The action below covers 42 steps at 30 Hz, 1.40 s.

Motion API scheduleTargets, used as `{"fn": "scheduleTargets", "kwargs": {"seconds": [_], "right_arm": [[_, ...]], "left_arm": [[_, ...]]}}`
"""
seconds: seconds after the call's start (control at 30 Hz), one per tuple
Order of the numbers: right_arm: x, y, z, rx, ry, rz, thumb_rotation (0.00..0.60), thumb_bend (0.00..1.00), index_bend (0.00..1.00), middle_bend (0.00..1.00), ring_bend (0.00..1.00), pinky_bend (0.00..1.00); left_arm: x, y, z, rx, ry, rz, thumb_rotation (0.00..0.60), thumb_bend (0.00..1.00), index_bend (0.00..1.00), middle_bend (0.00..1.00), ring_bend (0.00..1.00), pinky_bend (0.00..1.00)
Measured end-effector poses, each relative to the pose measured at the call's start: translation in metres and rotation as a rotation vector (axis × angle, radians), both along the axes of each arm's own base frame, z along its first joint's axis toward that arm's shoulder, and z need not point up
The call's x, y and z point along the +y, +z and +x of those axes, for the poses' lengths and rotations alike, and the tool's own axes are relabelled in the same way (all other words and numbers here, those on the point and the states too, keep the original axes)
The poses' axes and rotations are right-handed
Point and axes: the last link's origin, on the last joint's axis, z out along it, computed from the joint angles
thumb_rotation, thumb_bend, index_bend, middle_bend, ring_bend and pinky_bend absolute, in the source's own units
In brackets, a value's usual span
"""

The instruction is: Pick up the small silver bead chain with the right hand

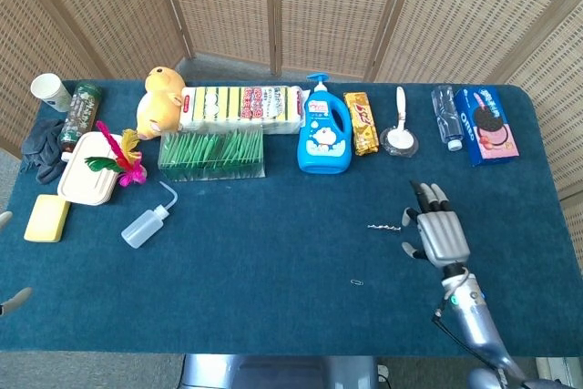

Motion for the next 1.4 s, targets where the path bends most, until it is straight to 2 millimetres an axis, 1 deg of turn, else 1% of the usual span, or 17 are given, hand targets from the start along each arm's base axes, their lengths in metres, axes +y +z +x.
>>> {"fn": "scheduleTargets", "kwargs": {"seconds": [0.13,0.23,0.43,0.57,0.73,0.9,1.07,1.4], "right_arm": [[-0.013,-0.016,0.012,0.027,-0.003,0.014,0.6,0.28,0.48,0.0,0.0,0.0],[-0.019,-0.026,0.02,0.033,-0.01,0.029,0.6,0.29,0.46,0.0,0.0,0.0],[-0.022,-0.038,0.029,0.048,-0.009,0.051,0.6,0.29,0.4,0.0,0.0,0.0],[-0.024,-0.044,0.03,0.061,-0.009,0.053,0.6,0.3,0.39,0.0,0.0,0.0],[-0.028,-0.052,0.031,0.072,-0.021,0.056,0.6,0.31,0.41,0.0,0.0,0.0],[-0.031,-0.059,0.031,0.077,-0.036,0.062,0.6,0.31,0.44,0.0,0.0,0.0],[-0.032,-0.065,0.03,0.093,-0.042,0.068,0.6,0.31,0.49,0.0,0.0,0.0],[-0.035,-0.069,0.027,0.106,-0.048,0.064,0.6,0.32,0.48,0.0,0.0,0.0]], "left_arm": [[0.0,0.002,-0.002,-0.005,0.005,0.002,0.6,0.05,0.0,0.0,0.0,0.0],[0.0,0.003,-0.002,-0.01,0.007,0.003,0.6,0.05,0.0,0.0,0.0,0.0],[0.0,0.004,-0.003,-0.021,0.009,-0.001,0.6,0.05,0.0,0.0,0.0,0.0],[0.0,0.006,-0.004,-0.027,0.009,0.001,0.6,0.05,0.0,0.0,0.0,0.0],[0.0,0.007,-0.005,-0.033,0.011,0.002,0.6,0.05,0.0,0.0,0.0,0.0],[0.0,0.008,-0.005,-0.036,0.012,0.003,0.6,0.05,0.0,0.0,0.0,0.0],[0.001,0.008,-0.005,-0.039,0.012,-0.001,0.6,0.05,0.0,0.0,0.0,0.0],[0.0,0.009,-0.007,-0.044,0.015,0.0,0.6,0.05,0.0,0.0,0.0,0.0]]}}
